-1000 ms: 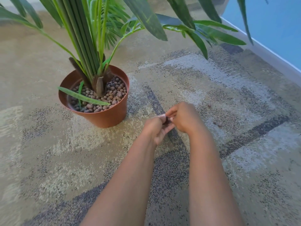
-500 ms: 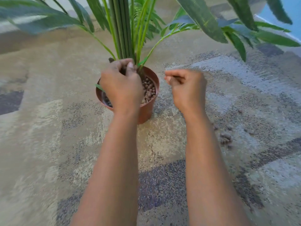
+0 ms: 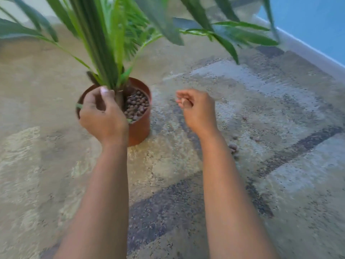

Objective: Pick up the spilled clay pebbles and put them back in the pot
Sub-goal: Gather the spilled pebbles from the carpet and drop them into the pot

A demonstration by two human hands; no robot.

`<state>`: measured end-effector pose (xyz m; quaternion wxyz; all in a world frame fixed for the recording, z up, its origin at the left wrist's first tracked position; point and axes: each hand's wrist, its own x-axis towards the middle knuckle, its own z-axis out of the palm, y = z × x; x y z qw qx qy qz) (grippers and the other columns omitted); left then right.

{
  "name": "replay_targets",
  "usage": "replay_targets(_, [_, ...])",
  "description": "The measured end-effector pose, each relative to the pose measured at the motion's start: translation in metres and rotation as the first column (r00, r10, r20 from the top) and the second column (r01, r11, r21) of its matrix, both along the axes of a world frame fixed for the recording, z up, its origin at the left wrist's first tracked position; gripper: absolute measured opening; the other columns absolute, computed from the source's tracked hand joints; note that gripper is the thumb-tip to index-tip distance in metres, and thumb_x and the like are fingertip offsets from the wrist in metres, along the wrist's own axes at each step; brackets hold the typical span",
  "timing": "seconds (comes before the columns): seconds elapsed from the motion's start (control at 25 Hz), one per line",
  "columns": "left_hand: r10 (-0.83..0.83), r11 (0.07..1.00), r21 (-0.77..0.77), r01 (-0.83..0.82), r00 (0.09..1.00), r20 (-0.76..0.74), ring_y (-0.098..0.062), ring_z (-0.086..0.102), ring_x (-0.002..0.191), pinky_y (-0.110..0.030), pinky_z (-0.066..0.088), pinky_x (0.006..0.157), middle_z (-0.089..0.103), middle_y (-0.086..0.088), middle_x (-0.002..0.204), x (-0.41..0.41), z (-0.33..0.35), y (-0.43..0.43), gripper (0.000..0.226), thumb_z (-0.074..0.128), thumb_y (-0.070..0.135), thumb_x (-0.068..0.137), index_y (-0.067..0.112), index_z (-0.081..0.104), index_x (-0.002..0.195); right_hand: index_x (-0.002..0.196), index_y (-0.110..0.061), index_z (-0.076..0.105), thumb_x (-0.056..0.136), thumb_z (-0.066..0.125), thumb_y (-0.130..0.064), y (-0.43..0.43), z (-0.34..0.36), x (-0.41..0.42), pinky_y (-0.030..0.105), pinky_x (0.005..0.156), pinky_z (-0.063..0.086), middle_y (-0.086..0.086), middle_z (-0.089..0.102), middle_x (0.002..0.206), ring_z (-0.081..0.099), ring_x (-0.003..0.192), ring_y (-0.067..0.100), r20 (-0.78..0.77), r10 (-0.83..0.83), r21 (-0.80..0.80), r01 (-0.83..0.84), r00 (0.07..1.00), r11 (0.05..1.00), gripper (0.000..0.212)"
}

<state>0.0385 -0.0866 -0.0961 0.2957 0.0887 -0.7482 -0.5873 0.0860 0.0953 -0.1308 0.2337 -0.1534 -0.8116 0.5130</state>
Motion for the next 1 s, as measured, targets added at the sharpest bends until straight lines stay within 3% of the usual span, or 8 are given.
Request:
replay_targets(0.16, [-0.276,0.961,-0.045,0.273,0.955,-0.110,-0.014,0.065,0.066,-0.019,0.050,0.066,0.071,-0.002,0.075,0.036,-0.022,0.085,0.016,0.054,0.027,0.096,0.020,0.066,0.089,0.109,-0.010,0.074,0.088,0.058,-0.002,0.077,-0.041,0.052,0.024,0.088,0.049,0.009,0.075,0.105,0.070,0.099,0.021,0.238,-0.357,0.176,0.322,0.903,0.930,0.028])
replay_targets(0.32, [-0.603,0.669,-0.336,0.663,0.749,0.276,-0.018,0.065,0.093,-0.014,0.040,0.079,0.072,-0.005,0.106,0.070,-0.075,0.141,0.024,0.055,0.022,0.097,0.013,0.068,0.115,0.117,-0.012,0.069,0.091,0.058,-0.008,0.133,-0.080,0.094,0.030,0.090,0.048,0.014,0.069,0.115,0.063,0.105,0.028,0.350,-0.578,0.373,0.457,0.737,0.808,0.029])
replay_targets(0.48, [-0.689,0.479,-0.241,0.844,0.531,0.494,-0.010,0.063,0.104,-0.023,0.050,0.092,0.066,-0.002,0.126,0.098,-0.125,0.147,0.041,0.062,0.018,0.093,0.019,0.056,0.133,0.140,-0.013,0.047,0.090,0.057,-0.003,0.138,-0.101,0.089,0.038,0.106,0.037,0.010,0.049,0.142,0.044,0.130,0.027,0.391,-0.529,0.500,0.308,0.754,0.809,0.051])
replay_targets(0.6, [-0.696,0.481,-0.249,0.840,0.539,0.474,-0.016,0.057,0.120,-0.028,0.042,0.107,0.063,-0.002,0.131,0.099,-0.145,0.142,0.043,0.071,0.017,0.087,0.013,0.061,0.128,0.146,-0.020,0.036,0.087,0.060,-0.008,0.145,-0.100,0.077,0.044,0.111,0.028,0.003,0.042,0.149,0.034,0.138,0.027,0.447,-0.483,0.584,0.163,0.753,0.795,0.065])
replay_targets(0.68, [-0.711,0.488,-0.217,0.846,0.529,0.462,-0.013,0.055,0.124,-0.028,0.039,0.110,0.062,0.000,0.134,0.095,-0.147,0.140,0.040,0.074,0.018,0.084,0.014,0.064,0.123,0.141,-0.020,0.046,0.087,0.059,-0.008,0.148,-0.099,0.073,0.044,0.110,0.029,0.002,0.047,0.144,0.036,0.135,0.027,0.469,-0.452,0.625,0.076,0.759,0.777,0.057])
replay_targets(0.84, [-0.711,0.510,-0.200,0.837,0.540,0.449,-0.010,0.055,0.122,-0.020,0.034,0.107,0.063,0.003,0.132,0.095,-0.148,0.141,0.041,0.079,0.018,0.079,0.018,0.067,0.119,0.108,-0.012,0.070,0.092,0.057,-0.002,0.144,-0.091,0.075,0.033,0.100,0.045,0.007,0.062,0.122,0.055,0.120,0.028,0.402,-0.482,0.473,0.274,0.779,0.838,0.023])
replay_targets(0.92, [-0.719,0.533,-0.142,0.834,0.535,0.444,-0.009,0.057,0.120,-0.021,0.037,0.107,0.065,0.003,0.128,0.093,-0.151,0.141,0.038,0.081,0.016,0.078,0.018,0.069,0.114,0.101,-0.015,0.074,0.091,0.062,-0.005,0.142,-0.086,0.090,0.025,0.071,0.056,0.006,0.070,0.113,0.067,0.098,0.024,0.370,-0.591,0.466,0.407,0.717,0.786,0.019])
replay_targets(1.0, [-0.725,0.550,-0.065,0.832,0.515,0.458,-0.011,0.059,0.117,-0.026,0.043,0.105,0.066,0.003,0.126,0.093,-0.150,0.141,0.039,0.082,0.014,0.077,0.019,0.069,0.113,0.102,-0.018,0.075,0.090,0.065,-0.009,0.142,-0.084,0.110,0.017,0.050,0.045,0.005,0.073,0.104,0.068,0.079,0.021,0.373,-0.668,0.450,0.504,0.644,0.737,0.018])
